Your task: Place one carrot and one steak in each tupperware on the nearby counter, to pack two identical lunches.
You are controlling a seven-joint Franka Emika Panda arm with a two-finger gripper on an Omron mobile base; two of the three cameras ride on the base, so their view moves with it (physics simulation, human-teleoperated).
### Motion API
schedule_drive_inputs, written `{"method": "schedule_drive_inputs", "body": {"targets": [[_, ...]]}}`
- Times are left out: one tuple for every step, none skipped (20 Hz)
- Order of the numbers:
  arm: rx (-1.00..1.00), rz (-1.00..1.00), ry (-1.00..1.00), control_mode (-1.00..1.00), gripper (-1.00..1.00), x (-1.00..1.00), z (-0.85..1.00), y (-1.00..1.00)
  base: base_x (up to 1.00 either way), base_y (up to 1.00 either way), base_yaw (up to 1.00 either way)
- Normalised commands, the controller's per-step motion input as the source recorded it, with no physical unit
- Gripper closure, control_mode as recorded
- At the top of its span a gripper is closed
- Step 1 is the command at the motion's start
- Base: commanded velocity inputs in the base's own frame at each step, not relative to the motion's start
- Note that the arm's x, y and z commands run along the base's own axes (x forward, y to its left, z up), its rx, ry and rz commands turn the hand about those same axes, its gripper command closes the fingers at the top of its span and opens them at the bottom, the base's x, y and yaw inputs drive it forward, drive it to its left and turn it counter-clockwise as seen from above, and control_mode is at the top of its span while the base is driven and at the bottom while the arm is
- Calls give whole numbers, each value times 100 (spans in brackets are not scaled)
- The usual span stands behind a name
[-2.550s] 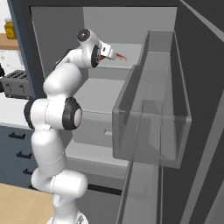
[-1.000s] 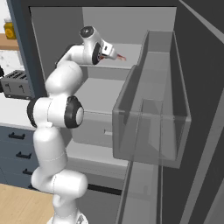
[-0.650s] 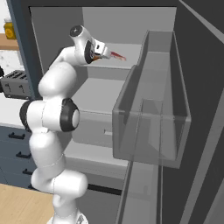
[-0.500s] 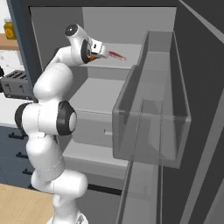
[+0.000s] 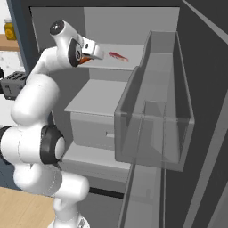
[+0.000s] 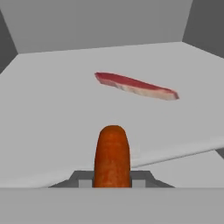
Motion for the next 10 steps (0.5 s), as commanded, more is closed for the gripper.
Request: {"method": "schedule_drive_inputs", "body": {"targets": [[0, 0, 0, -100, 100, -100, 0, 0, 0, 0, 0], [0, 0, 0, -100, 100, -100, 0, 0, 0, 0, 0], [0, 0, 0, -100, 100, -100, 0, 0, 0, 0, 0], [0, 0, 0, -100, 100, -100, 0, 0, 0, 0, 0], [0, 0, 0, -100, 100, -100, 0, 0, 0, 0, 0], [0, 0, 0, -100, 100, -100, 0, 0, 0, 0, 0], [0, 0, 0, -100, 100, -100, 0, 0, 0, 0, 0], [0, 0, 0, -100, 100, -100, 0, 0, 0, 0, 0], [0, 0, 0, -100, 100, -100, 0, 0, 0, 0, 0], [0, 0, 0, -100, 100, -100, 0, 0, 0, 0, 0]]}}
